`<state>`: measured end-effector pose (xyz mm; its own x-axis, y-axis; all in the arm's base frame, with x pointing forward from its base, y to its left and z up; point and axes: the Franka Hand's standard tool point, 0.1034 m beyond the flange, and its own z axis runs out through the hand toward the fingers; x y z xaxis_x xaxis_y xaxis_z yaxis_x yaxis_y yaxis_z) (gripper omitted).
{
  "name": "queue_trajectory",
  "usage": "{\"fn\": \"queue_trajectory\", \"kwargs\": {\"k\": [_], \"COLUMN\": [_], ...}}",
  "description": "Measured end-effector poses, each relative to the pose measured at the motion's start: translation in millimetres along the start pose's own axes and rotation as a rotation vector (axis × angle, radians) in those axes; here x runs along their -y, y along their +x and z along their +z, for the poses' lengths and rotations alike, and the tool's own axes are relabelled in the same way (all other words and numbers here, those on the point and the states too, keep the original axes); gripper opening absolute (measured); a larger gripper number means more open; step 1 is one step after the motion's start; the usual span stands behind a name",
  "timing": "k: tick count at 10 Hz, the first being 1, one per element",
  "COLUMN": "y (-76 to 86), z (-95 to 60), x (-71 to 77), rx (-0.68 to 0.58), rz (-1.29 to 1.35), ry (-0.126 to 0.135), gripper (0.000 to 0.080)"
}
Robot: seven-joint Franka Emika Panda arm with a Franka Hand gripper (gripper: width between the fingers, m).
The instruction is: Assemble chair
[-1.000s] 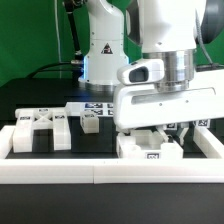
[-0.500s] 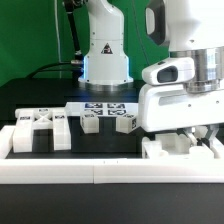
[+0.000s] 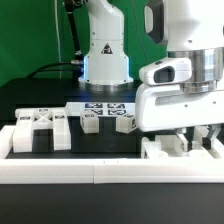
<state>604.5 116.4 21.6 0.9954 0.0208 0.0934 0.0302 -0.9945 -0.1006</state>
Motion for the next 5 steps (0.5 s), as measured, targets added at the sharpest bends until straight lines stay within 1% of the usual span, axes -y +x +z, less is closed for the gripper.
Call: {"fn": "queue_trajectory", "kwargs": {"k": [1, 2, 3, 4, 5], "y": [0.7, 1.4, 3.2, 4.4, 2.2], "z": [-0.2, -1.4, -5.7, -13.5, -20.1], "x": [-6.4, -11.9, -15.6, -16.2, -18.8], "rx": [-0.001, -0.002, -0.008, -0.016, -0.018], "rz": [0.007, 0.008, 0.007, -0.014, -0.039], "ry": [-0.007, -0.012, -0.015, -0.016, -0.017], "gripper": [0.0390, 0.0390, 0.0567, 0.0623, 0.0623]}}
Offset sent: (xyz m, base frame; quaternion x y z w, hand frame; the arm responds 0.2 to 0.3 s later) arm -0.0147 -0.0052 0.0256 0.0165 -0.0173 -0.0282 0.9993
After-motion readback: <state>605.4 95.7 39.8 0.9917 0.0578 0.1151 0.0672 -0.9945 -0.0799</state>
